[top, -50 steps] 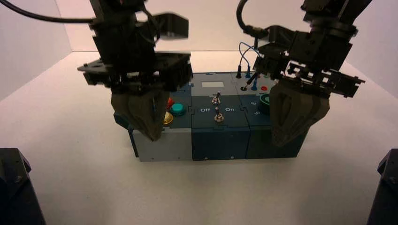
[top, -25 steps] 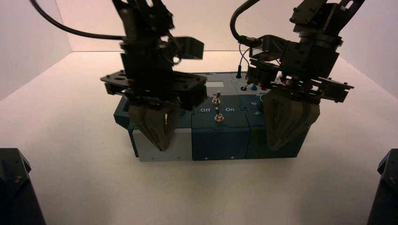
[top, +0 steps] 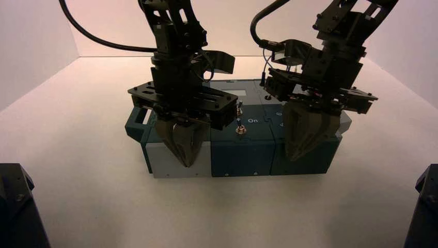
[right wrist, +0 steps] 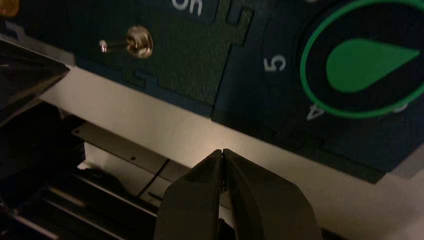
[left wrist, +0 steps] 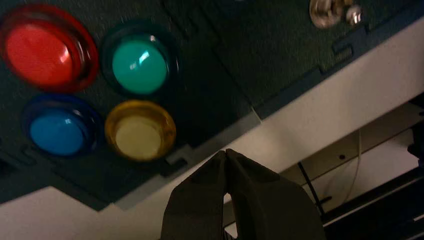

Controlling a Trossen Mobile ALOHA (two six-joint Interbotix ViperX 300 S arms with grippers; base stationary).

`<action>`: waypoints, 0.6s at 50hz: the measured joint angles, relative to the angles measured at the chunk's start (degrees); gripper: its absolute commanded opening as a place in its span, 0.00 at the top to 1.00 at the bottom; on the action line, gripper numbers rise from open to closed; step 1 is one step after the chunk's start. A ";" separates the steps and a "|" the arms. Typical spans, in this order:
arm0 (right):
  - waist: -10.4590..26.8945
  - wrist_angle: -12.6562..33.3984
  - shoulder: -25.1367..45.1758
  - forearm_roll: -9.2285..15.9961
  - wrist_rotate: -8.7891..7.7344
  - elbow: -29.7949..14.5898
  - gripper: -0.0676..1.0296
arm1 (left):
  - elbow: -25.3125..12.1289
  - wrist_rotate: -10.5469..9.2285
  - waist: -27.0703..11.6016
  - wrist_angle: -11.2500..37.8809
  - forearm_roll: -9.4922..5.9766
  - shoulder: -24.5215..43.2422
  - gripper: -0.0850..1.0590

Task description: Move the box away.

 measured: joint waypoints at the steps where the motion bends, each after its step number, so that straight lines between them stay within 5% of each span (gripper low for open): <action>1: 0.00 -0.26 0.18 0.00 0.00 -0.09 0.96 | -0.09 0.09 0.09 0.00 0.00 0.09 0.95; 14: 0.09 -2.81 2.72 -0.44 0.00 -1.23 0.96 | -0.35 1.23 1.76 -0.53 0.18 0.70 0.95; 30: -0.18 -3.69 6.15 -1.58 0.00 -4.22 0.96 | -0.35 5.10 8.09 -1.76 0.53 0.88 0.95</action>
